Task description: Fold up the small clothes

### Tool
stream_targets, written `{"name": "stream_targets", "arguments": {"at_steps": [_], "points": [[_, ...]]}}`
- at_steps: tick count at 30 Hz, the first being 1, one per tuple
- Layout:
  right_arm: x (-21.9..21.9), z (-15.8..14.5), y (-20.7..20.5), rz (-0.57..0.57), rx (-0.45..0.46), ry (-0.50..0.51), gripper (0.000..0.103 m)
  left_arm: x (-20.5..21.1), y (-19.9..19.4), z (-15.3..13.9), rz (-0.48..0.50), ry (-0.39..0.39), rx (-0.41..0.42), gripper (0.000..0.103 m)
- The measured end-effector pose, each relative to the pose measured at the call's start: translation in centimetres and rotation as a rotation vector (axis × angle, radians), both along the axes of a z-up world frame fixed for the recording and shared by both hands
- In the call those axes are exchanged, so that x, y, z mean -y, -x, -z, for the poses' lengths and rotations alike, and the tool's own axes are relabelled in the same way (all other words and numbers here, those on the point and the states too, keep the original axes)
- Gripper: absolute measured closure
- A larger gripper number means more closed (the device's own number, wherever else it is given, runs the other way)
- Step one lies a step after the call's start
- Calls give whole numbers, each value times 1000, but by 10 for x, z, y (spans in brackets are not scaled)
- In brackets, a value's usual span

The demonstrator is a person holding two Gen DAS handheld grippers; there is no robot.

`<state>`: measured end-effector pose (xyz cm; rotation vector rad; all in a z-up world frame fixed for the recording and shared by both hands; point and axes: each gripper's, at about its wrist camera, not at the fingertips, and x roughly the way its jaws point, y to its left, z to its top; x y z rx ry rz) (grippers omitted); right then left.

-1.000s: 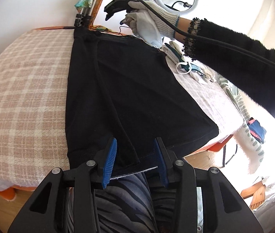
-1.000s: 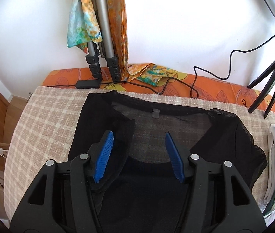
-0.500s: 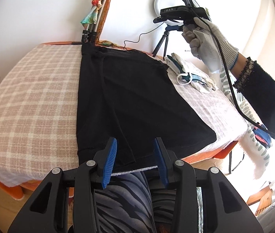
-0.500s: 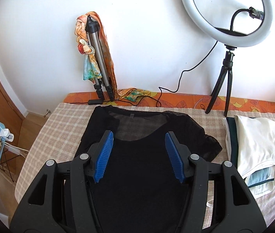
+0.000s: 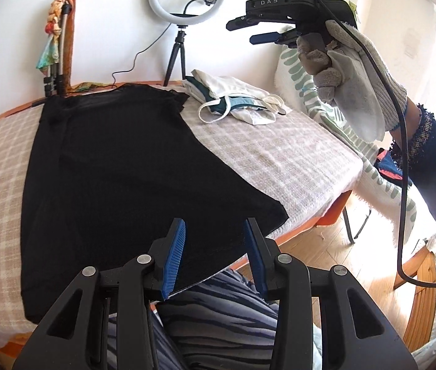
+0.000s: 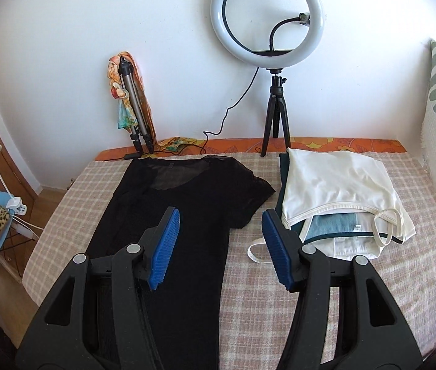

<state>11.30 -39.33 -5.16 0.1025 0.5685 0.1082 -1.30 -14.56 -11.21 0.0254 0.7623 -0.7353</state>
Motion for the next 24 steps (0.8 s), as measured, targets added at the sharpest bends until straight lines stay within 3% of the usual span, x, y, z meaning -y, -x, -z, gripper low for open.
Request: {"name": "stream_targets", "arguments": {"at_steps": [4,7,10,16,20,21,24], "points": [[31,9,21,33,-4,-29,45,41,1,8,85,-43,6,65],[50,14,28,60,-9,-49,45,69,1,18,145,-53,-33,50],[66,19,32,74,-14,-87,45,96,2,30,179,-95,-34,50],[83,30,30,71,-24,-116,45,129,0,52,174,-210,21,50],[83,38,21,38,-37,-121,45,136,-4,61,152,-234,24,51],[82,39,18,32,-40,-114,45,136,-5,62,145,-231,27,53],[79,45,6,11,-55,-110,45,136,-9,63,124,-240,52,82]]}}
